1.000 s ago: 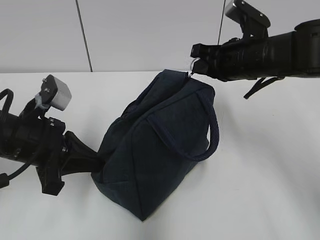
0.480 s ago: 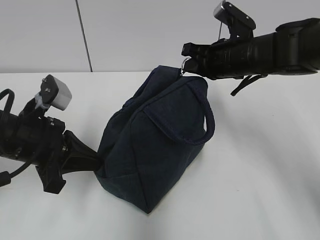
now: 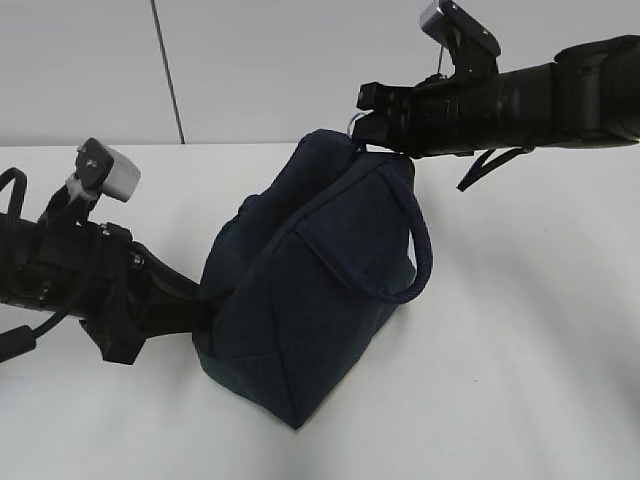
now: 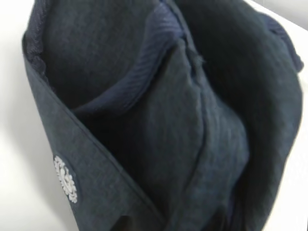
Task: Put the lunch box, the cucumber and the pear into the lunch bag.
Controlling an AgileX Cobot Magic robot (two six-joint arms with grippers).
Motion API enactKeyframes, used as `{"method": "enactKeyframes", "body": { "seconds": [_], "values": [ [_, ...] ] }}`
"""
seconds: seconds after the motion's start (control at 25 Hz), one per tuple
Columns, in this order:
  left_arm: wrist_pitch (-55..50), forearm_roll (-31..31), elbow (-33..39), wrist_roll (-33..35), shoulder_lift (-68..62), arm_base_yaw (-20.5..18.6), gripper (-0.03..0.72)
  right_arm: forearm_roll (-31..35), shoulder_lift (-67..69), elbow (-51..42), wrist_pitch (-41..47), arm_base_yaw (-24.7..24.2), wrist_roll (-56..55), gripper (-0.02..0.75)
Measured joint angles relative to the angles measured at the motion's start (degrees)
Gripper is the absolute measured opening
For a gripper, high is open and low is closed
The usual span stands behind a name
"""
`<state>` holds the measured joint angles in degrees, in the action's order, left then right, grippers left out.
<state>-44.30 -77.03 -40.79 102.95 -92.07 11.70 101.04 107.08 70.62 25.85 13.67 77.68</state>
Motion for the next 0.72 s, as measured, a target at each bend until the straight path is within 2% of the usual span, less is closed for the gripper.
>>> {"method": "enactKeyframes", "body": {
  "seconds": [0.44,0.6,0.72],
  "values": [
    [-1.5,-1.0,0.0,-1.4,9.9,0.0,0.257,-1.7,0.0,0.0,1.4,-0.1,-1.3,0.000],
    [-1.7,0.4,-1.9,-10.7,14.5,0.0,0.257,-2.2,0.0,0.0,1.6,-0.1,-1.4,0.000],
    [-1.3,10.6,-9.9,-27.3,15.0,0.2,0.257,-2.6,0.0,0.0,1.8,-0.1,-1.4,0.000]
  ]
}}
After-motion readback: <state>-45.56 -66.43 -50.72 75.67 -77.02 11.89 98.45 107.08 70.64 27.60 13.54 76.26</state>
